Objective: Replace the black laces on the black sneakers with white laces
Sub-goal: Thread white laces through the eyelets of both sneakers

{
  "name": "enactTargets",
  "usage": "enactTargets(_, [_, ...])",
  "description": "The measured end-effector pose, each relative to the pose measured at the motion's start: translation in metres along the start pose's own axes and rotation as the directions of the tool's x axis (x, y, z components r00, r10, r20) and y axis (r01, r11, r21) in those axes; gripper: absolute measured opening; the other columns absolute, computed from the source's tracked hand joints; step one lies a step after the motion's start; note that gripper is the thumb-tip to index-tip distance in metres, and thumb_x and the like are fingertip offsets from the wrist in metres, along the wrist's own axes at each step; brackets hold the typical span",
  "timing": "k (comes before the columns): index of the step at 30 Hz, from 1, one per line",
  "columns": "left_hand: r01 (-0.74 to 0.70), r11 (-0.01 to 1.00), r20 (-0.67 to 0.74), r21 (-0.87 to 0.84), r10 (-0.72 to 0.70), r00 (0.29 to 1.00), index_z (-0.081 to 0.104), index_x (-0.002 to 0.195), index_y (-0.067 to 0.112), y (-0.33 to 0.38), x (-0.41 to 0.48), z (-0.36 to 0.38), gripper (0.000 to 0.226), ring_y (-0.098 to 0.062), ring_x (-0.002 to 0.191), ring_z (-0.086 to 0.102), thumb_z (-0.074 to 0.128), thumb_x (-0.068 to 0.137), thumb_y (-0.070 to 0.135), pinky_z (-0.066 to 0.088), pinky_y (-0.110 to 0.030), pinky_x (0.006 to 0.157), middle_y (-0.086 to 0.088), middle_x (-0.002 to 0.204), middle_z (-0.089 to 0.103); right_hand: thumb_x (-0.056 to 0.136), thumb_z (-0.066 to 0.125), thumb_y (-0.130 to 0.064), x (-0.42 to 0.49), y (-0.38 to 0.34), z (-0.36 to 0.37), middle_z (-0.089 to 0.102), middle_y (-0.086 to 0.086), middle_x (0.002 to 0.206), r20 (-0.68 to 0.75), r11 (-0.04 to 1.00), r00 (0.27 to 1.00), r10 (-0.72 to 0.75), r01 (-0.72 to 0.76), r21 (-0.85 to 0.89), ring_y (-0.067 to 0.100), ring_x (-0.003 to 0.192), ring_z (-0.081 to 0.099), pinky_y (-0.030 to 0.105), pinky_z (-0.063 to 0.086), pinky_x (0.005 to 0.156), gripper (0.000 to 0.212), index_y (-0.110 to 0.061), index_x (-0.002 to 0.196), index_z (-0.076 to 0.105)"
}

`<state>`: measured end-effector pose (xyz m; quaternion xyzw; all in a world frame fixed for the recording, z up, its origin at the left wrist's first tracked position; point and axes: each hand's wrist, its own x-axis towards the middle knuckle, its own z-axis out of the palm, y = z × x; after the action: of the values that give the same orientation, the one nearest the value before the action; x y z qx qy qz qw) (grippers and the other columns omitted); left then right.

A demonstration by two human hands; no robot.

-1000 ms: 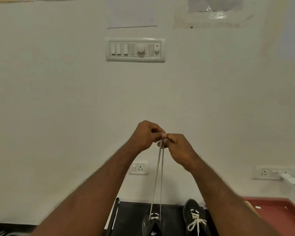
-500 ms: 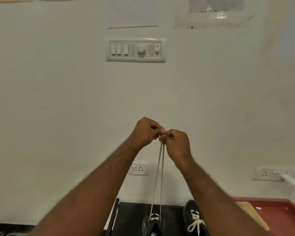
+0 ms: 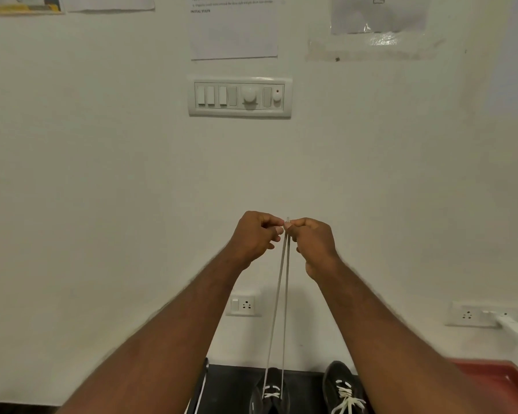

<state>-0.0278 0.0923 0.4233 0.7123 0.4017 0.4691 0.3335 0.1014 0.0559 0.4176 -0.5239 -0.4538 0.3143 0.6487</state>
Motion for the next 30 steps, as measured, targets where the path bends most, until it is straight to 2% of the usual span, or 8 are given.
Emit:
enactTargets(3, [0.008,1.0,-0.016,0.014,-0.008,1.0,0.072,0.105,0.002,-0.001,0.002,0.002,0.016,-0.014,0.072,0.065,0.061,0.093,0.001,0.055,-0.021,0.061,-0.007,0.088,0.07,0.092,0.066,-0.007,0.002,0.001,0.005,0.065,-0.003,0.076,0.001,0.999,0.999,0.038,-0.038,0.015,0.005,0.07,0.057,0.02,0.042,0.064,0.007,-0.005,0.089,0.073])
enactTargets(6, [0.017,1.0,-0.03,0.019,-0.016,0.999,0.068,0.113,0.002,-0.006,0.002,0.002,0.021,-0.014,0.072,0.066,0.061,0.094,0.002,0.056,-0.024,0.062,-0.007,0.086,0.069,0.091,0.067,-0.007,0.006,0.0,0.01,0.065,-0.002,0.077,-0.005,0.998,0.998,0.057,-0.057,0.022,0.006,0.069,0.056,0.021,0.042,0.063,0.006,-0.004,0.091,0.073])
enactTargets(10, [0.045,0.999,-0.042,0.018,-0.044,0.998,0.065,0.118,0.002,-0.009,0.004,0.002,0.025,-0.015,0.072,0.067,0.058,0.094,0.001,0.056,-0.024,0.06,-0.005,0.084,0.069,0.089,0.067,-0.004,0.013,-0.01,0.017,0.064,-0.002,0.071,-0.001,0.997,0.997,0.072,-0.072,0.036,0.006,0.063,0.054,0.02,0.041,0.06,0.01,-0.009,0.081,0.071])
enactTargets(14, [0.033,0.999,-0.063,0.02,-0.031,0.998,0.071,0.109,0.0,-0.009,0.008,0.002,0.021,-0.014,0.071,0.066,0.056,0.093,-0.001,0.054,-0.022,0.058,-0.009,0.088,0.072,0.09,0.067,-0.004,0.015,-0.015,0.023,0.064,-0.002,0.068,0.01,0.999,0.999,0.044,-0.044,0.027,0.003,0.056,0.054,0.015,0.042,0.052,0.016,-0.011,0.076,0.069])
enactTargets(18, [0.035,0.999,-0.08,0.002,-0.035,0.996,0.074,0.097,0.001,-0.012,0.008,0.003,0.017,-0.017,0.073,0.067,0.059,0.091,-0.001,0.054,-0.022,0.058,-0.013,0.086,0.072,0.091,0.065,-0.002,0.013,-0.011,0.025,0.065,-0.001,0.07,0.013,0.999,0.999,0.039,-0.039,0.032,-0.004,0.046,0.056,0.009,0.041,0.044,0.011,-0.006,0.083,0.071])
enactTargets(21, [0.048,0.999,-0.084,-0.005,-0.049,0.995,0.074,0.091,-0.002,-0.016,0.006,0.005,0.013,-0.017,0.07,0.067,0.061,0.092,0.002,0.054,-0.022,0.056,-0.016,0.084,0.072,0.091,0.065,-0.002,0.011,-0.006,0.024,0.067,0.0,0.072,0.013,0.999,0.999,0.047,-0.047,0.009,0.0,0.054,0.057,0.008,0.042,0.045,0.009,-0.005,0.086,0.072])
enactTargets(25, [0.06,0.998,-0.105,-0.022,-0.061,0.993,0.072,0.085,-0.004,-0.02,0.006,0.007,0.016,-0.016,0.066,0.068,0.062,0.093,0.005,0.052,-0.023,0.054,-0.012,0.077,0.07,0.091,0.066,-0.002,0.01,-0.001,0.024,0.067,-0.002,0.072,0.023,0.999,0.998,0.052,-0.052,0.013,-0.002,0.051,0.057,0.009,0.042,0.047,0.011,-0.008,0.083,0.071])
enactTargets(30, [0.096,0.995,-0.121,-0.038,-0.1,0.988,0.07,0.085,-0.004,-0.027,0.005,0.007,0.018,-0.014,0.061,0.07,0.06,0.095,0.007,0.054,-0.024,0.054,-0.011,0.079,0.073,0.091,0.069,-0.007,0.008,0.008,0.025,0.069,-0.002,0.072,0.058,0.998,0.997,0.055,-0.057,0.023,0.001,0.058,0.06,0.015,0.045,0.057,0.014,-0.013,0.078,0.072])
